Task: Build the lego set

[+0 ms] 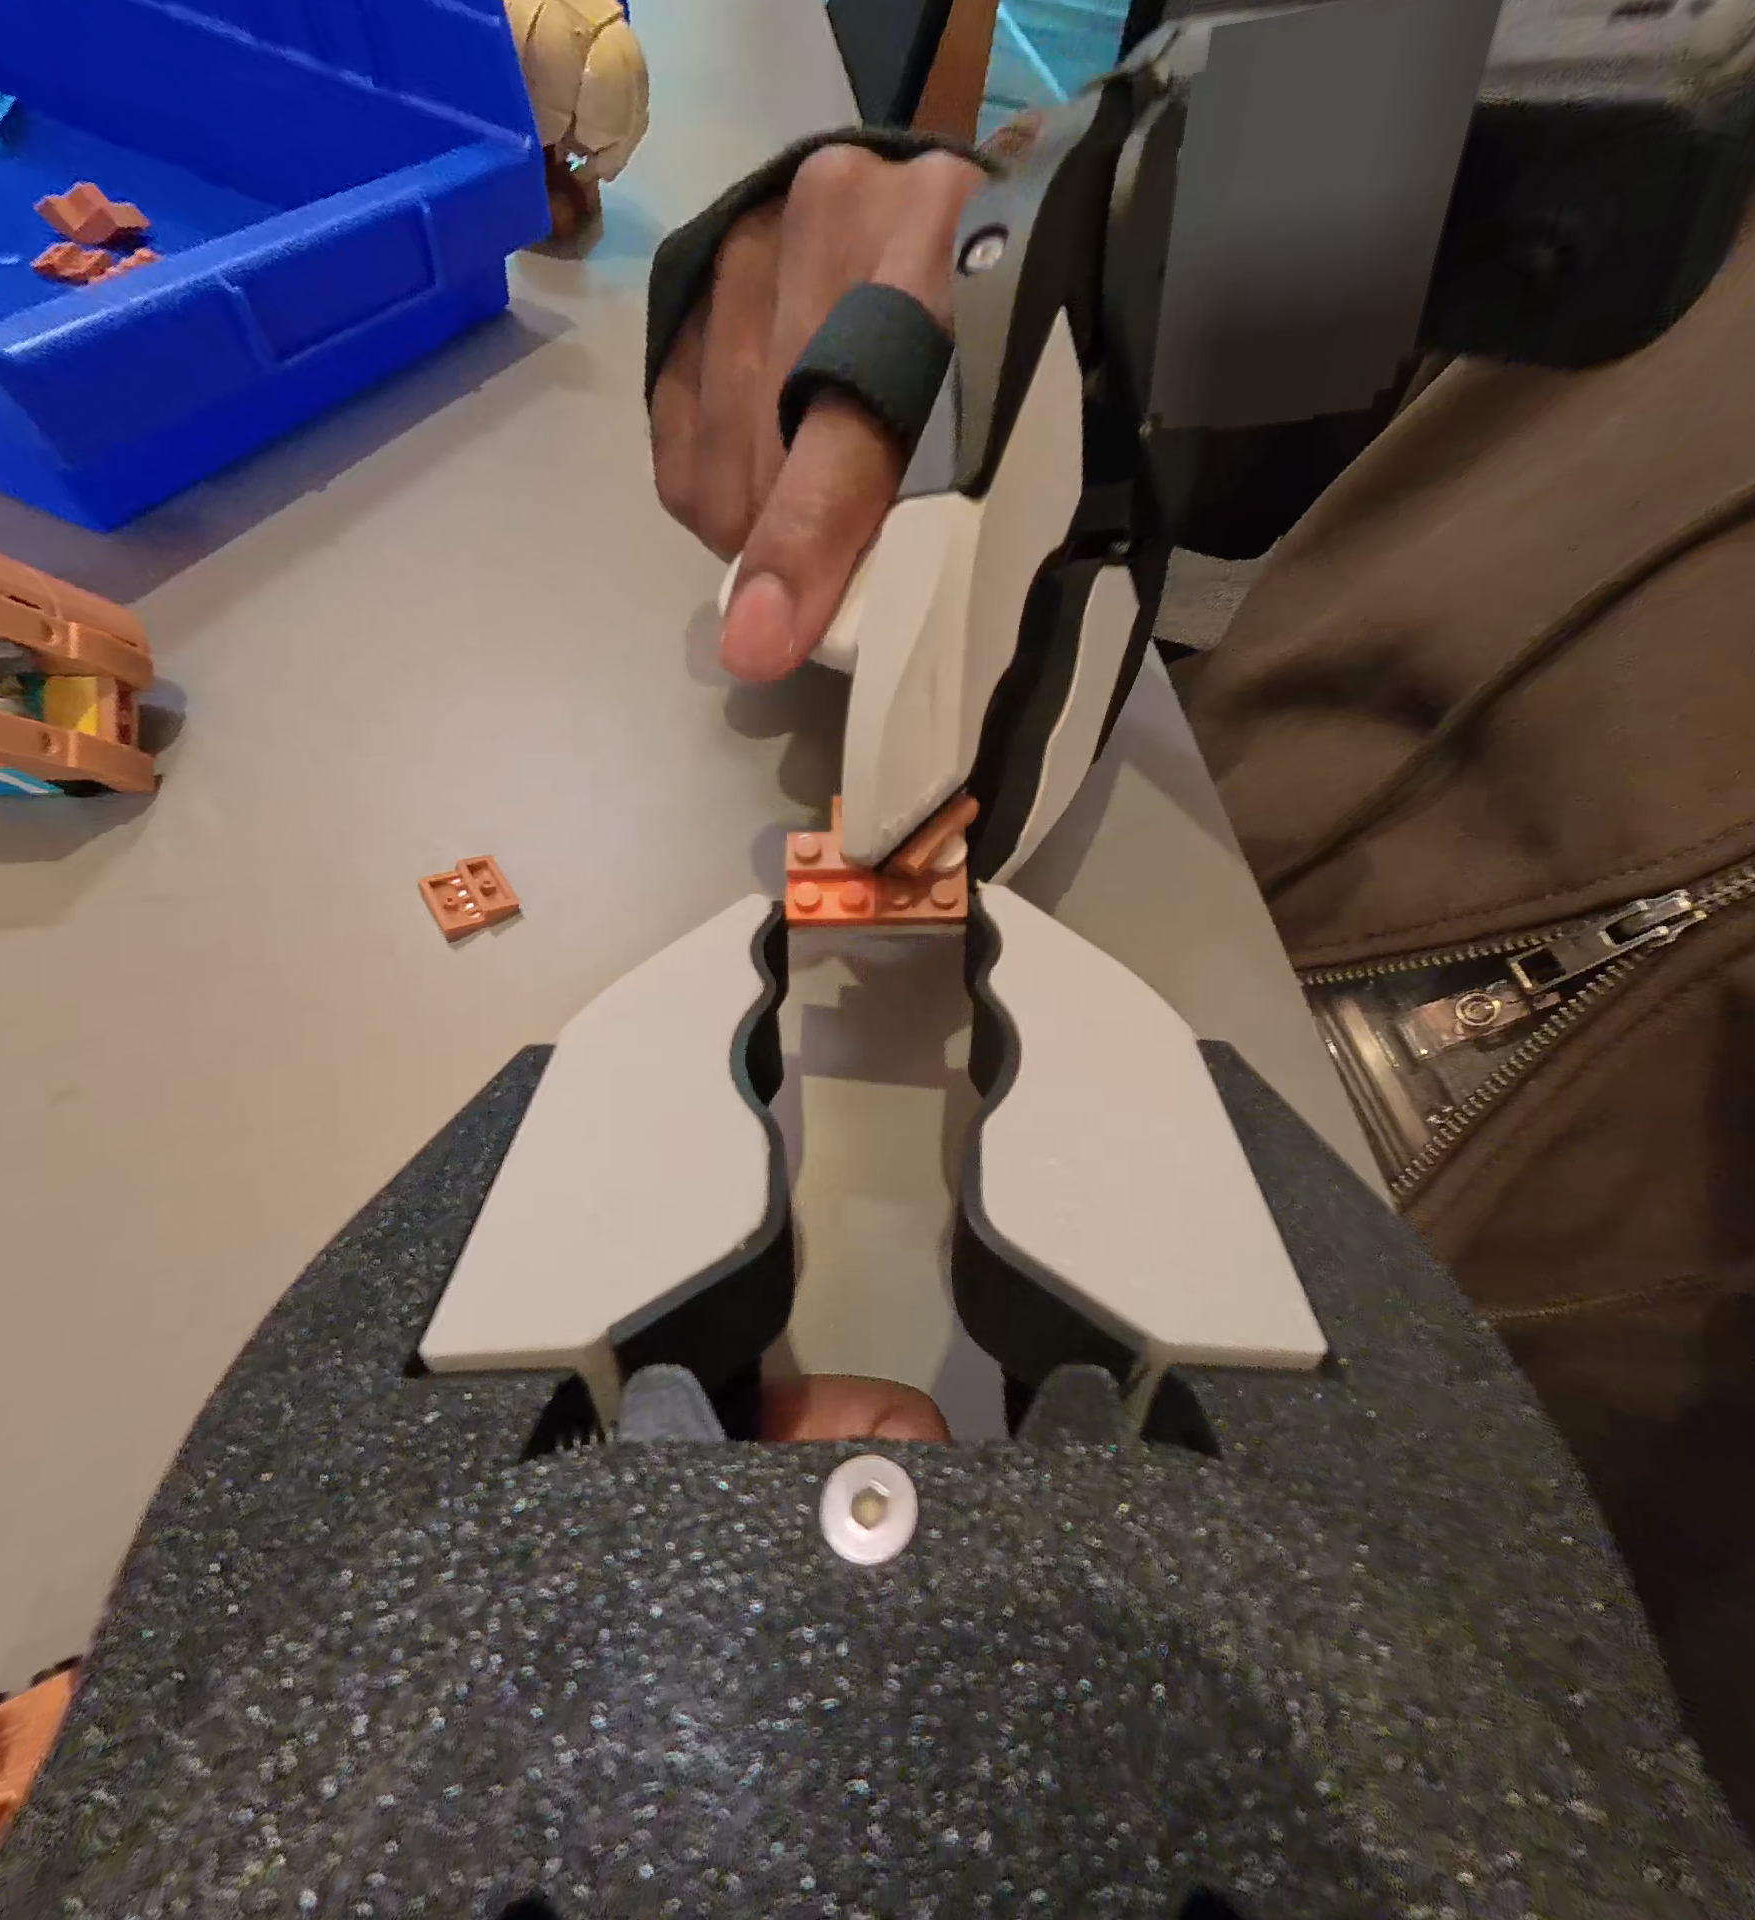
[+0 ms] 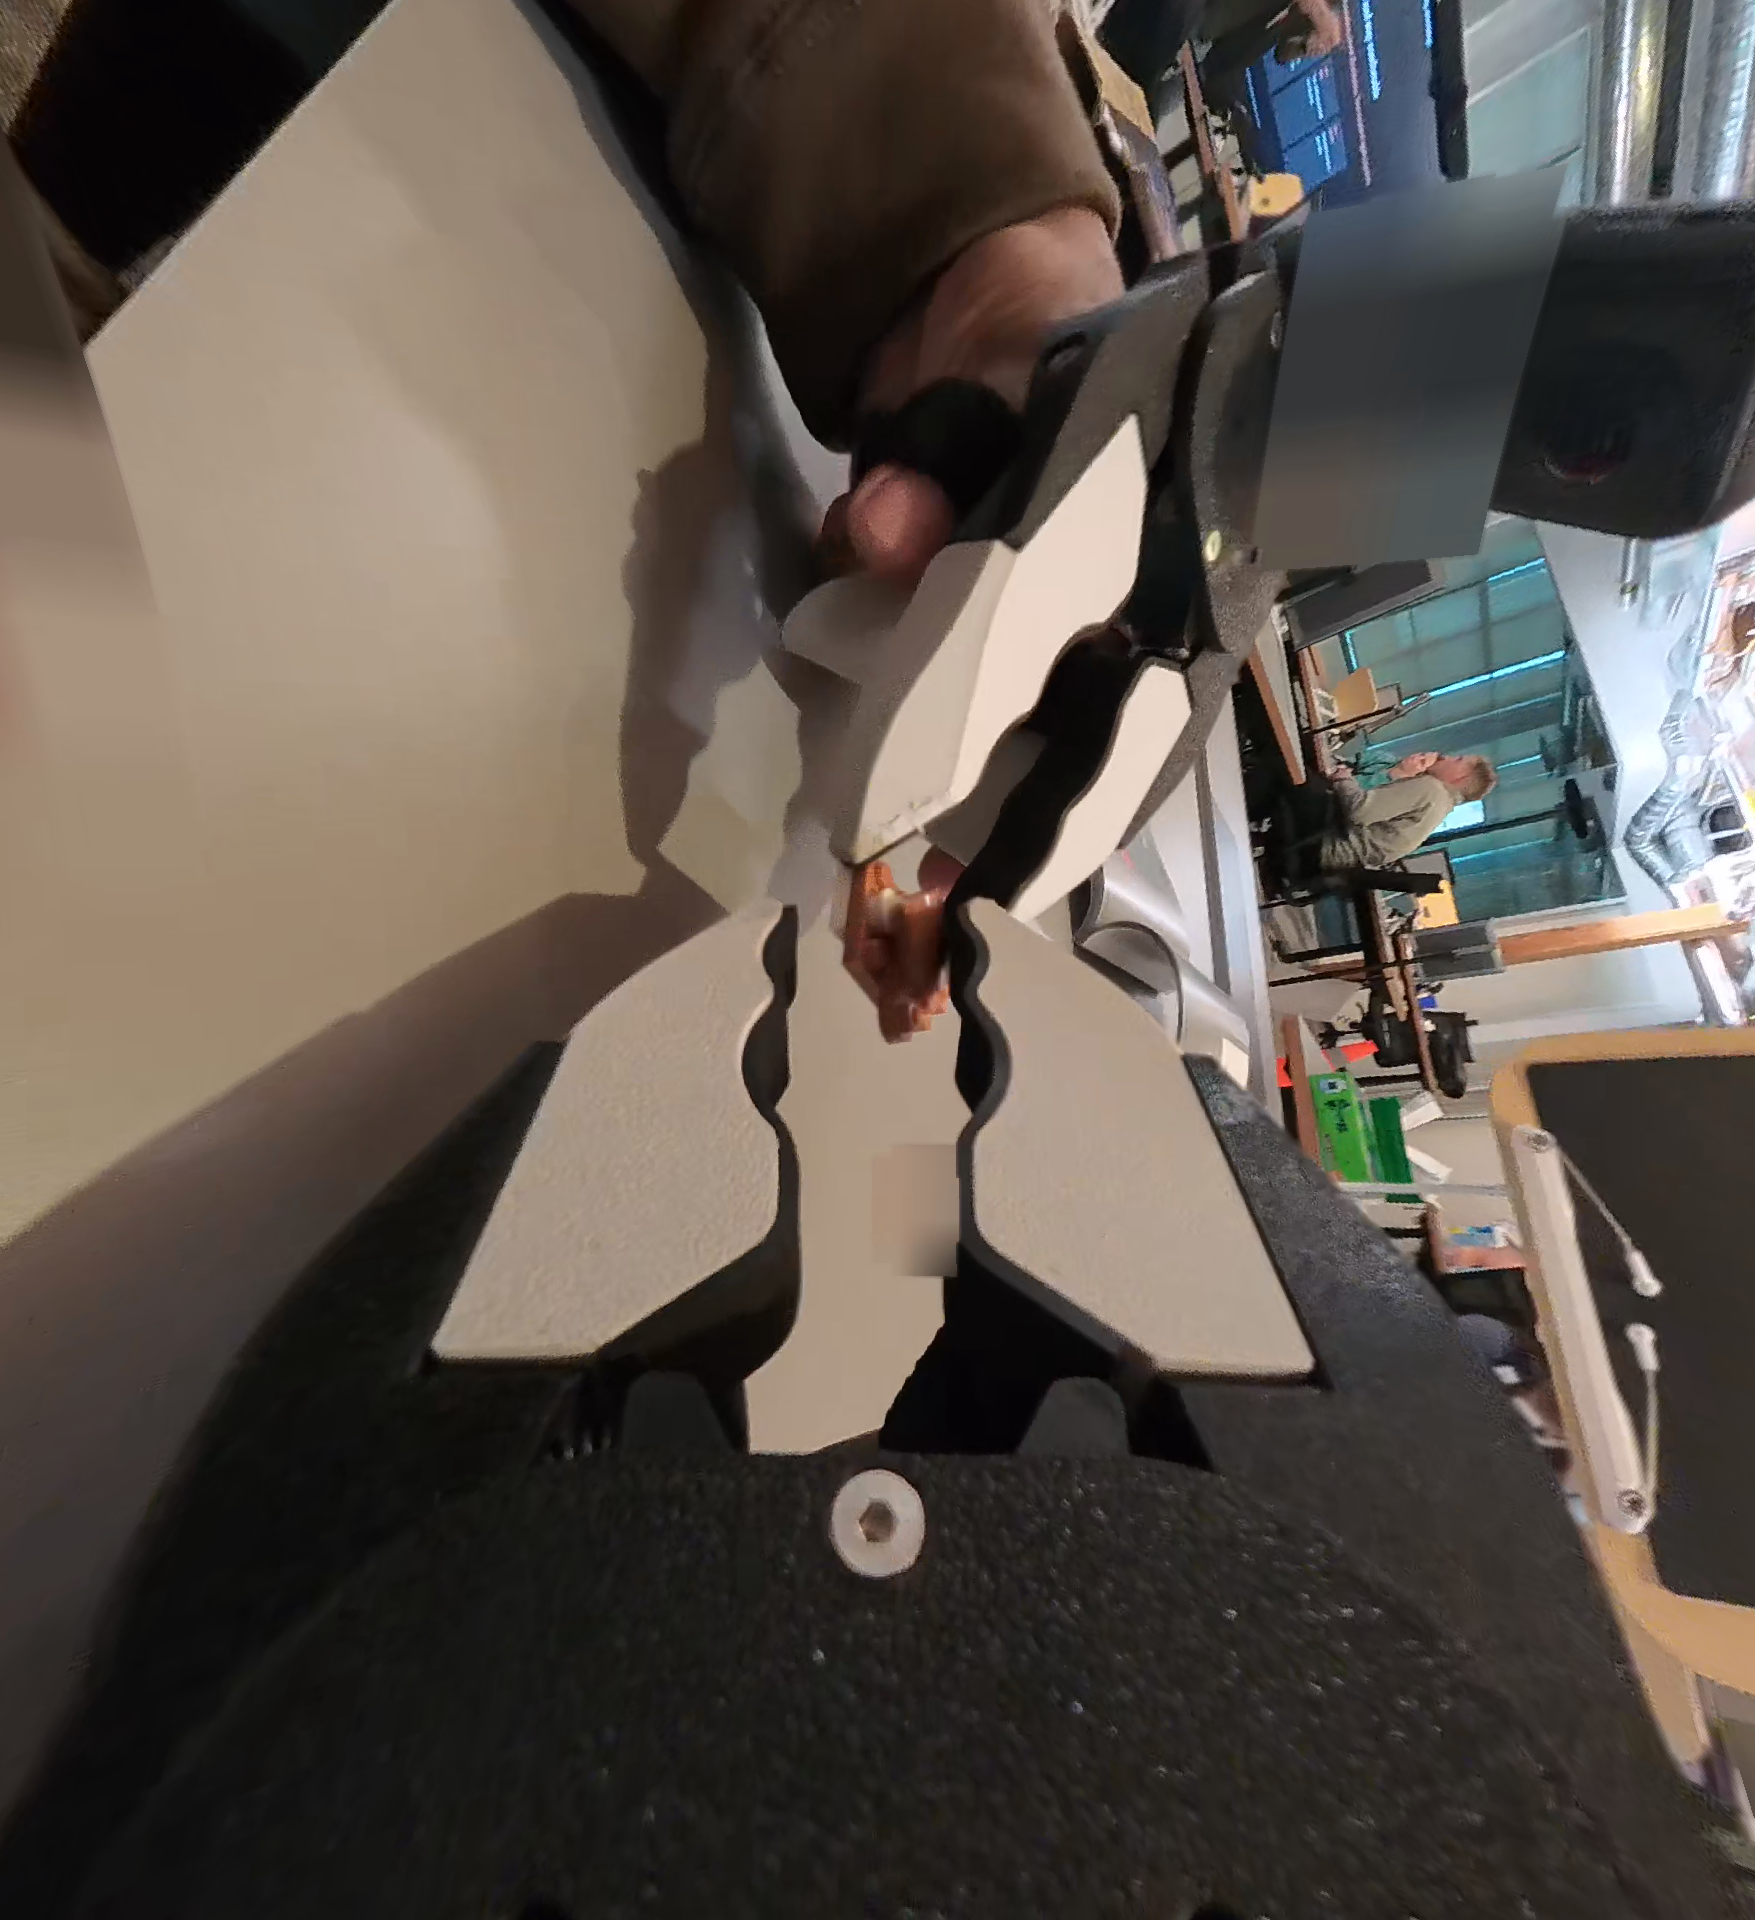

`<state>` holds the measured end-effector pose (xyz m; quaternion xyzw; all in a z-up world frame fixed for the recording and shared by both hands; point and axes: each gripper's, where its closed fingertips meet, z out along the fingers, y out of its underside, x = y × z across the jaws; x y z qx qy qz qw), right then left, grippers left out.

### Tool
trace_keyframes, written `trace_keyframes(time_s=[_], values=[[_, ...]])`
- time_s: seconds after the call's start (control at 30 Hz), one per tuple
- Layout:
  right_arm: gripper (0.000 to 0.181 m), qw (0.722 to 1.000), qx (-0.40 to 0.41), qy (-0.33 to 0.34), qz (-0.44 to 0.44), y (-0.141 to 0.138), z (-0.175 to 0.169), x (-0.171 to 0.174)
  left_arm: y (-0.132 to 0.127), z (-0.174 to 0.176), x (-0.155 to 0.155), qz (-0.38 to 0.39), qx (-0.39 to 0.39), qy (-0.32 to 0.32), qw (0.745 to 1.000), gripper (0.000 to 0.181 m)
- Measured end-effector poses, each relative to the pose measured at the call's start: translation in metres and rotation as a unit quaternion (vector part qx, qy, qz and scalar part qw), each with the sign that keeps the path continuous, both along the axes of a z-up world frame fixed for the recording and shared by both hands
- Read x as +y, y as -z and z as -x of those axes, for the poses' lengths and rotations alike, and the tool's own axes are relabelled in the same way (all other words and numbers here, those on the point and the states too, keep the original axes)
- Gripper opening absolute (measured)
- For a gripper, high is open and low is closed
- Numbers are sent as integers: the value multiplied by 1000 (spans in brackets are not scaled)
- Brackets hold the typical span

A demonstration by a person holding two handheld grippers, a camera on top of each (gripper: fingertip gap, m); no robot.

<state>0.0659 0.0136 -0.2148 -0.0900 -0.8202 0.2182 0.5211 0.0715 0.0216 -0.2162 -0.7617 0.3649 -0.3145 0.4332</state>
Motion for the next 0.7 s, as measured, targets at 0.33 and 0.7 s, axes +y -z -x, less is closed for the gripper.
trace_keyframes(time_s=[0.33, 0.7], values=[[19, 999, 41, -27, -16, -10, -2, -11, -4, -7, -10, 36, -49, 37, 997, 33], [17, 997, 79, -21, -2, -25, -4, -11, -15, -7, -11, 32, -84, 30, 995, 34]])
